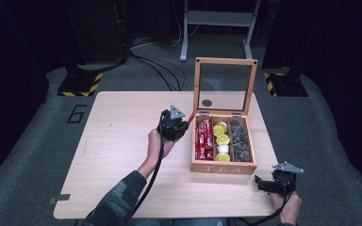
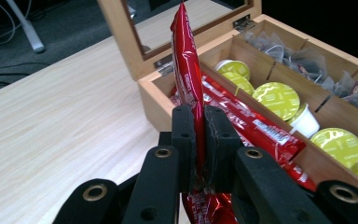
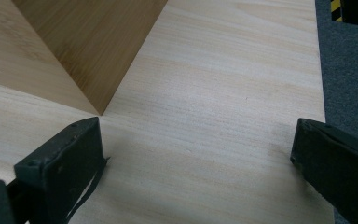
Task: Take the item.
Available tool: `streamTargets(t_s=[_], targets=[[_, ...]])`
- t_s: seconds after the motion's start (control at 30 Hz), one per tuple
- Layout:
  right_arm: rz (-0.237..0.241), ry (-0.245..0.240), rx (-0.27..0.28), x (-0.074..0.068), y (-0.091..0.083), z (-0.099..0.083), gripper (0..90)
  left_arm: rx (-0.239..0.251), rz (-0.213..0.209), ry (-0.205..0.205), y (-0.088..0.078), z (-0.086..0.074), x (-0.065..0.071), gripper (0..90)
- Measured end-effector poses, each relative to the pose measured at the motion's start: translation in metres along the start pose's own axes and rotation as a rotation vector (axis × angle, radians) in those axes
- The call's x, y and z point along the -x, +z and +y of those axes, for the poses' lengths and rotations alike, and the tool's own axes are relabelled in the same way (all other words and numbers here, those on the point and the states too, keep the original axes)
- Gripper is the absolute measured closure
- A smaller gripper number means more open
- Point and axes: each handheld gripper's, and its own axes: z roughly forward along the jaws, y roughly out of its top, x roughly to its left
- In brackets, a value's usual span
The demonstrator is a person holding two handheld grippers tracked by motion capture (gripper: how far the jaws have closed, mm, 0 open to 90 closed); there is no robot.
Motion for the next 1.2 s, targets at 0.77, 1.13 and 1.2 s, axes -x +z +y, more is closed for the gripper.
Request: streamTargets(t_s=[0.77,1.13,1.2], targets=[[0.000,0.000,0.000,0.000,0.000,0.000,1.8,0.008,0.101,-0.042,-0.019,-0.012,-0.053,83.2],[0.000,0.000,0.001,0.000,0.000,0.000,2.0,0.014,0.164,-0.080,-0.023,-0.023,-0.079,83.2],[0.000,0.001,0.000,0.000,0.000,0.000,2.0,0.007,0.176,-0.082,-0.024,-0.025,-0.083,83.2]])
